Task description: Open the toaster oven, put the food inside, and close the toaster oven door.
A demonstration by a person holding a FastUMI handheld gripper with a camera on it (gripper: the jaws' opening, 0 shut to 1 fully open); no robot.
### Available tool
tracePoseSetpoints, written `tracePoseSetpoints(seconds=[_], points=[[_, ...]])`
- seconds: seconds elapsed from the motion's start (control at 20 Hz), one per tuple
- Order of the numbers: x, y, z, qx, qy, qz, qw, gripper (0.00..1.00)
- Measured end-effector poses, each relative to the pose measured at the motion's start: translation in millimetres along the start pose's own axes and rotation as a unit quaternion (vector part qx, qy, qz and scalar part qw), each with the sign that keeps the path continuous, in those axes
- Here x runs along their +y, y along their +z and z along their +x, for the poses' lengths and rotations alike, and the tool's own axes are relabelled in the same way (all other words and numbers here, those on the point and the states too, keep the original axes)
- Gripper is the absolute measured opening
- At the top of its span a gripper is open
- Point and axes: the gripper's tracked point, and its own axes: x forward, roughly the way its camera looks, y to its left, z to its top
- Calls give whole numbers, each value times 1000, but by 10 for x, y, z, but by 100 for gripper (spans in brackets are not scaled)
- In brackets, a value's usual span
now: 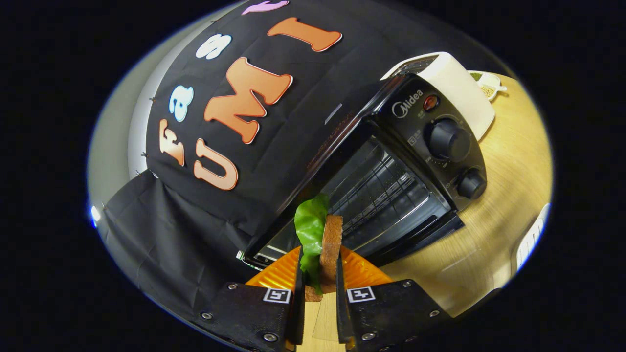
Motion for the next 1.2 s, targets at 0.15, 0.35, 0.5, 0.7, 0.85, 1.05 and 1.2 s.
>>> tracePoseSetpoints(seconds=[0.15,0.35,0.5,0.7,0.85,1.05,1.2], points=[[-78,97,149,-32,-12,6,999,27],[-176,184,337,-67,-32,-3,997,27],[-163,190,408,-90,-38,-16,995,27],[-157,208,568,-119,-56,-61,989,27],[-197,232,623,-132,-74,-89,984,32],[-287,301,542,-135,-128,-204,961,54],[-329,382,445,-131,-172,-300,929,65]])
